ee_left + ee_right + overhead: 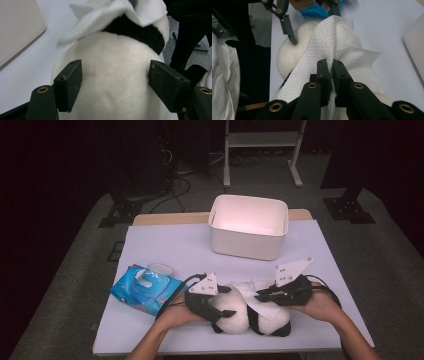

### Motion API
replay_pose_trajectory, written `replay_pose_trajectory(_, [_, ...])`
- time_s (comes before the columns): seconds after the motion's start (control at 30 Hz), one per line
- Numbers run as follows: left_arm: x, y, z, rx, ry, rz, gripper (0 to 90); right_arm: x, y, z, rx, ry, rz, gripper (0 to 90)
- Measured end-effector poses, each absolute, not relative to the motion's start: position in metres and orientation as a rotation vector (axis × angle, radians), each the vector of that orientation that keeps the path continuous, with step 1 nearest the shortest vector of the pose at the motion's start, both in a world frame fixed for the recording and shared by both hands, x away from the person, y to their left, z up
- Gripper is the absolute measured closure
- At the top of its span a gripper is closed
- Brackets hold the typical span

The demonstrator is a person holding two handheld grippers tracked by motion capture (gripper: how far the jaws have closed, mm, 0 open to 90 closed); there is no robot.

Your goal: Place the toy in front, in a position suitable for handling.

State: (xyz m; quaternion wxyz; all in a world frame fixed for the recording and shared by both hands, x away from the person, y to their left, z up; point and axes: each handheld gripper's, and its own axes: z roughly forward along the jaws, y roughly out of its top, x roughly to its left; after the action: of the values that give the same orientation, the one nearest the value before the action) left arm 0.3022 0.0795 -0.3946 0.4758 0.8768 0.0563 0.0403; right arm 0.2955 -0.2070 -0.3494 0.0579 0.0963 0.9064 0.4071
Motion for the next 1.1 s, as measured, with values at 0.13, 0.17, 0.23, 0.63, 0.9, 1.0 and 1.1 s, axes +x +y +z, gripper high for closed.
replay_pose_trajectory(0.13, [0.303, 0.077, -0.394, 2.139, 0.132, 0.099, 27.1, 0.291, -0.242, -0.346, 0.396, 2.708, 1.228, 84.3])
replay_pose_trajectory(0.17, [0.303, 0.076, -0.394, 2.137, 0.134, 0.098, 27.1, 0.29, -0.248, -0.345, 0.415, 2.702, 1.23, 84.3])
replay_pose_trajectory(0.23, [0.303, 0.075, -0.393, 2.142, 0.129, 0.101, 27.0, 0.292, -0.254, -0.346, 0.444, 2.7, 1.249, 84.3])
replay_pose_trajectory(0.63, [0.301, 0.076, -0.395, 2.142, 0.124, 0.115, 27.8, 0.329, -0.213, -0.352, 0.374, 2.79, 1.272, 84.3])
replay_pose_trajectory(0.9, [0.301, 0.073, -0.392, 2.154, 0.098, 0.135, 27.6, 0.336, -0.226, -0.355, 0.44, 2.763, 1.305, 84.2])
replay_pose_trajectory(1.0, [0.3, 0.074, -0.392, 2.163, 0.093, 0.141, 27.6, 0.347, -0.207, -0.36, 0.413, 2.811, 1.294, 84.2])
replay_pose_trajectory(1.1, [0.3, 0.076, -0.393, 2.157, 0.1, 0.139, 27.7, 0.355, -0.202, -0.362, 0.408, 2.832, 1.288, 84.2])
